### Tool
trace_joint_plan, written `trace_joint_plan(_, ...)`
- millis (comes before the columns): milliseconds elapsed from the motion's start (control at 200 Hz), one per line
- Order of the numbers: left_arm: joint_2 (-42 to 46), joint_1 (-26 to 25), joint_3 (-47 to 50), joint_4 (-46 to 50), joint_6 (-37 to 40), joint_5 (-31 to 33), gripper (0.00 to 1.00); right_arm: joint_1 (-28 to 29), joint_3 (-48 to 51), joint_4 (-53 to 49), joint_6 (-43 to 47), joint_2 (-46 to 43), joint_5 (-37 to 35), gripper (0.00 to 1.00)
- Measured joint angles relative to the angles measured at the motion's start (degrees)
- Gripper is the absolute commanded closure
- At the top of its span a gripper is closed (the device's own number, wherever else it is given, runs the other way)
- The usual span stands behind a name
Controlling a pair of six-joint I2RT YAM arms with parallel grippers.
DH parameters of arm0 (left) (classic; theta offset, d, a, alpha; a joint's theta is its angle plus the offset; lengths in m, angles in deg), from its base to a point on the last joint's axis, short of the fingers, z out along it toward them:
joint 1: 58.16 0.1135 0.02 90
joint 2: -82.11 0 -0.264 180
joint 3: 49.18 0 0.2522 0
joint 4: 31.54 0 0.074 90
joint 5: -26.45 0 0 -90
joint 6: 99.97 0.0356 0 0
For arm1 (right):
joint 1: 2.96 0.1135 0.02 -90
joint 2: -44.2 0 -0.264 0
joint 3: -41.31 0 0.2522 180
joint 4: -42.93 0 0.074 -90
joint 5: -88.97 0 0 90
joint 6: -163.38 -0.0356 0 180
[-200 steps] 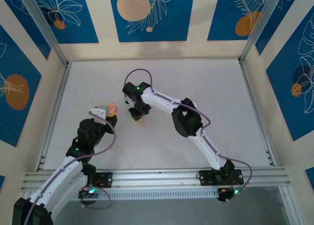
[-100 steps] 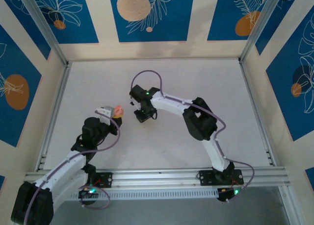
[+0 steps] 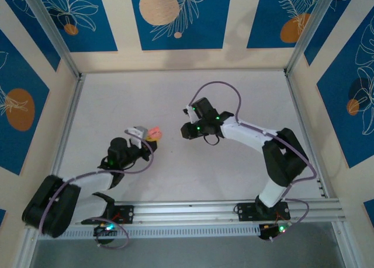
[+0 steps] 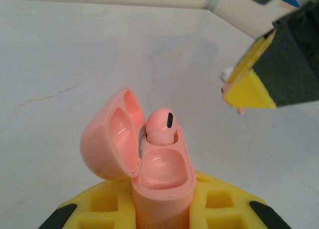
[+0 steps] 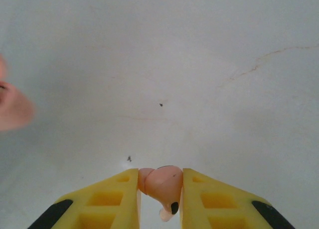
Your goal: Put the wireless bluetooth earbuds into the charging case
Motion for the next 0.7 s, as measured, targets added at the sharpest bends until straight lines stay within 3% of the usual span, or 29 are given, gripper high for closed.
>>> trace_joint_plan(290,-13.2,-6.9,-5.7,-13.4,0.7,-5.7,0.81,-3.5,7.6,7.1,-0.8,-12.1,4.4,0.76)
trace_joint_plan(480,-17.1,-8.0,-8.0,-19.3,1.4,-8.6,0.81,-3.5,10.3,11.2,1.7,-18.3,8.1,0.76)
trace_joint_plan(700,-20.0,-8.5,-9.3,-24.3,1.1,-11.4,0.81,-2.7,10.6,14.5,6.1,-19.6,11.9,0.77)
